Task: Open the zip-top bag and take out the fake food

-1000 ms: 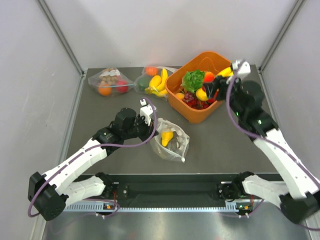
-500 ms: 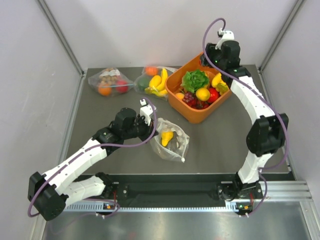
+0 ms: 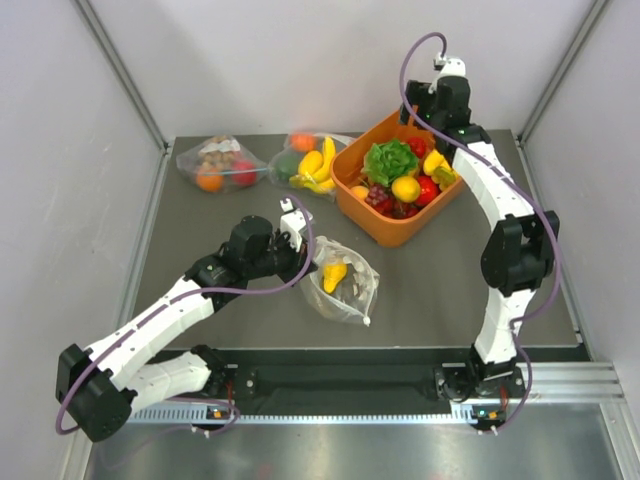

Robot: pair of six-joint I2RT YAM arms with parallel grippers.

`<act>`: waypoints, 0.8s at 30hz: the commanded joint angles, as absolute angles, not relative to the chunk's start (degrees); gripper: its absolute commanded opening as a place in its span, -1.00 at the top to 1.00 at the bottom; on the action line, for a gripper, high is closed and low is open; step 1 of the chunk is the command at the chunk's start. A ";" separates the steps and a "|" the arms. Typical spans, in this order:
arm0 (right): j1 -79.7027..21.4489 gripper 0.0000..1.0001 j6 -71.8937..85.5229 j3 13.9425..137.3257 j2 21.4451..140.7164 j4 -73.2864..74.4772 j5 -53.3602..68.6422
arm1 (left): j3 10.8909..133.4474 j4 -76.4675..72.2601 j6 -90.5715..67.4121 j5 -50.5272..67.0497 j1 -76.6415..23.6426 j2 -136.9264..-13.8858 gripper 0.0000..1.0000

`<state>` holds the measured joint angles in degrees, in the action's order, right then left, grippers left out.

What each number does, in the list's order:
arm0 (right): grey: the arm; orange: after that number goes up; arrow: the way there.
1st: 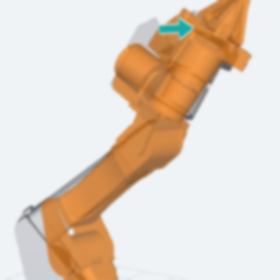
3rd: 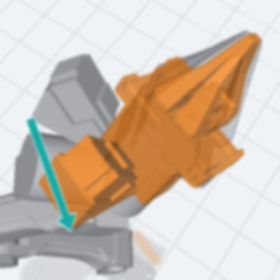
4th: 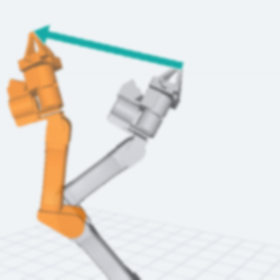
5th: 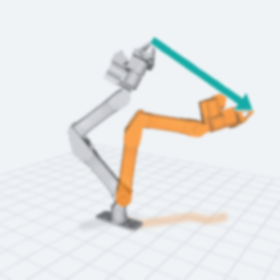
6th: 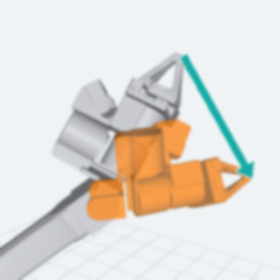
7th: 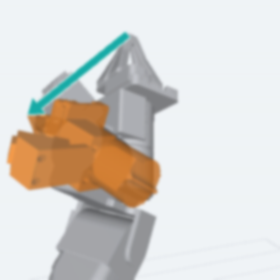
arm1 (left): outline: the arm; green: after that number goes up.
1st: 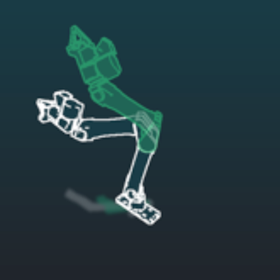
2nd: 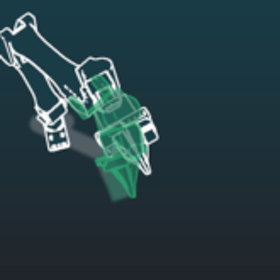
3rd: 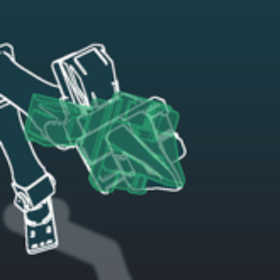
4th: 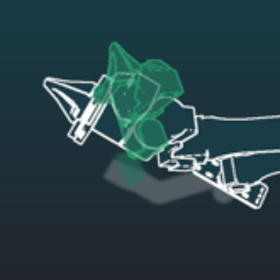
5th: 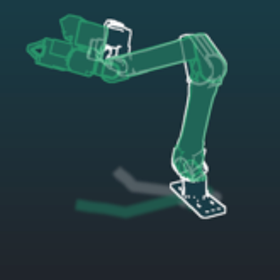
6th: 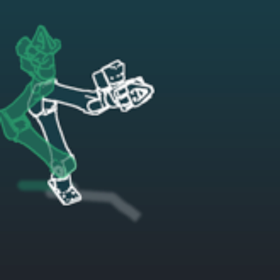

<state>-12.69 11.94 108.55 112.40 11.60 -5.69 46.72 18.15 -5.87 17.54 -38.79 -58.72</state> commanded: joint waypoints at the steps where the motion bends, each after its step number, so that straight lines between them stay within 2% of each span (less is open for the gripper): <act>1: -11.86 -0.71 10.81 103.64 106.55 8.97 -6.34 | 48.78 15.91 -6.06 18.54 -38.67 -57.30 1.00; 11: -14.93 -0.70 9.23 82.37 82.73 2.20 2.02 | 48.69 16.00 -5.71 17.75 -38.58 -57.31 1.00; 18: -25.29 -0.68 11.95 65.23 62.44 4.04 4.39 | 48.69 16.17 -5.54 17.32 -38.58 -57.13 1.00; 24: -35.48 -0.57 17.57 53.98 54.67 4.30 9.75 | 48.60 16.00 -5.54 17.14 -38.67 -56.95 1.00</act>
<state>-31.18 14.22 58.06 54.85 3.36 5.91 46.72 18.13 -5.87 17.23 -38.74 -58.24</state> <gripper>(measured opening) 0.795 0.019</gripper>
